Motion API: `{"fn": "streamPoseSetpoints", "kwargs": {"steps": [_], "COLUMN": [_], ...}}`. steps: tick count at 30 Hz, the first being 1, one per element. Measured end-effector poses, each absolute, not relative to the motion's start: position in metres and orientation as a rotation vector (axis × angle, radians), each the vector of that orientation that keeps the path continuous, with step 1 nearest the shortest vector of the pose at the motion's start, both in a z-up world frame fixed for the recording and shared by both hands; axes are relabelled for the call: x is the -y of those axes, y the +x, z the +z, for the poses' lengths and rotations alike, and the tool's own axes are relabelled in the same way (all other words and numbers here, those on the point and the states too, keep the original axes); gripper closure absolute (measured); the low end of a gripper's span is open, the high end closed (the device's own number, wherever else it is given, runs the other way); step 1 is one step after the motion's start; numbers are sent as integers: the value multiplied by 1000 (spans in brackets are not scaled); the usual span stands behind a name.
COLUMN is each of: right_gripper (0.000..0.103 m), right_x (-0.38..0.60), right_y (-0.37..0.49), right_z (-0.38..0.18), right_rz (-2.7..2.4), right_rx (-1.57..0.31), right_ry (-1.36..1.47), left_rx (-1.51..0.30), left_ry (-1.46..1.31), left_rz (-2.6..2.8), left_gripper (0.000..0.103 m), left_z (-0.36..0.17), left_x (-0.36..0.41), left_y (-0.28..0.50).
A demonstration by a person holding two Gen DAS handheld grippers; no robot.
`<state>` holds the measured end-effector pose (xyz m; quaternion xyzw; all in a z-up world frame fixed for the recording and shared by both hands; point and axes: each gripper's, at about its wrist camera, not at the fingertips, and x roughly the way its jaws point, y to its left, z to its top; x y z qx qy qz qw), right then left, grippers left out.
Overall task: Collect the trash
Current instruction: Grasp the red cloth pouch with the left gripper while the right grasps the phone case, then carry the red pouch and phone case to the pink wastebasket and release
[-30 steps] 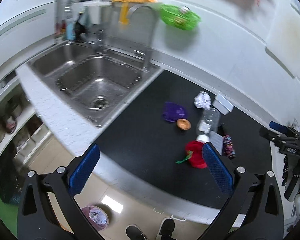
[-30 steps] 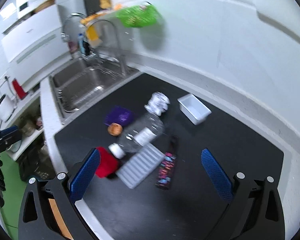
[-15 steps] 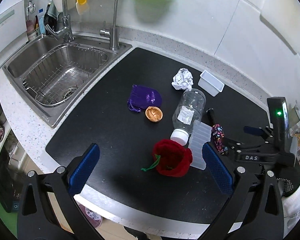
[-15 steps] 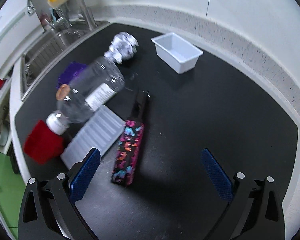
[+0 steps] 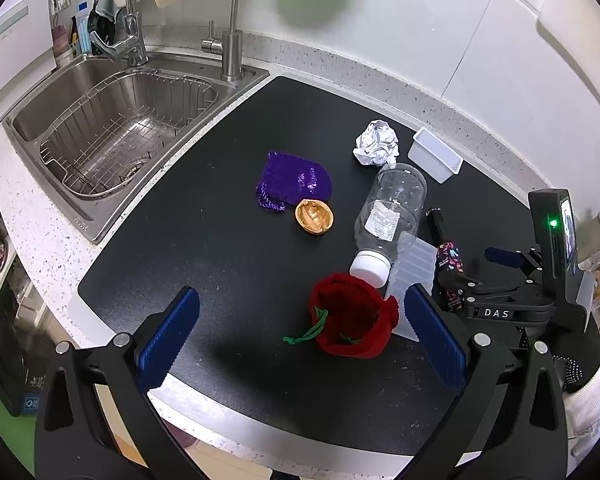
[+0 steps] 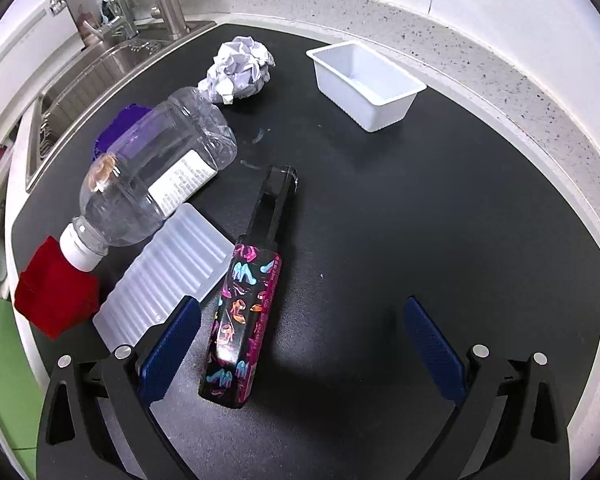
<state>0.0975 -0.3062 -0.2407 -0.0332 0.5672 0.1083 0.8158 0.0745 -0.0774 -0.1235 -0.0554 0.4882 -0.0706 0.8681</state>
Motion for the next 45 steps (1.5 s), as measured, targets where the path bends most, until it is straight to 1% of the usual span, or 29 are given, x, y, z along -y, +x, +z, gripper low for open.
{"fn": "streamPoseSetpoints", "kwargs": {"steps": [2, 3, 4, 5, 6, 7, 8, 9, 20, 25, 31, 32, 33, 34, 35, 37, 38, 40, 45], "right_gripper": [26, 34, 37, 48, 62, 71, 78, 80, 81, 81, 81, 81, 81, 81, 81, 81, 81, 81, 81], "right_x": [303, 303, 304, 304, 304, 303, 303, 301, 313, 340, 334, 331, 329, 329, 330, 330, 330, 329, 327], "right_y": [99, 99, 99, 98, 99, 99, 99, 102, 98, 78, 82, 84, 86, 86, 85, 85, 85, 83, 78], "right_z": [-241, -239, -238, -237, -235, -235, -234, -234, -207, -193, -184, -183, -183, -182, -181, -179, -178, -175, -164], "right_rz": [225, 222, 224, 223, 225, 226, 228, 230, 254, 262, 269, 270, 272, 272, 273, 278, 279, 285, 315], "right_rx": [-1207, -1203, -1199, -1195, -1190, -1188, -1191, -1192, -1139, -1122, -1105, -1104, -1103, -1101, -1099, -1096, -1094, -1087, -1067], "right_ry": [-91, -98, -97, -101, -103, -105, -108, -106, -42, -21, -10, -9, -6, -5, -4, -1, -1, 3, 11], "left_rx": [-1023, -1024, -1025, -1027, -1029, -1030, -1032, -1034, -1077, -1117, -1145, -1146, -1149, -1154, -1154, -1150, -1145, -1144, -1110], "left_ry": [-119, -120, -121, -121, -119, -118, -118, -119, -92, -76, -88, -92, -101, -105, -106, -104, -98, -101, -100], "left_rz": [-148, -149, -150, -151, -152, -153, -154, -156, -184, -184, -208, -217, -233, -243, -248, -255, -253, -252, -237], "left_gripper": [3, 3, 3, 3, 3, 3, 3, 3, 3, 3, 3, 7, 15, 30, 42, 60, 73, 82, 84], "left_z": [-124, -125, -126, -127, -127, -128, -129, -130, -148, -165, -176, -176, -177, -177, -177, -173, -171, -168, -153], "left_x": [78, 78, 78, 79, 79, 80, 80, 81, 97, 103, 109, 110, 112, 114, 115, 117, 118, 118, 113], "left_y": [76, 76, 76, 76, 77, 77, 77, 77, 80, 87, 93, 93, 93, 94, 94, 94, 94, 93, 88]}}
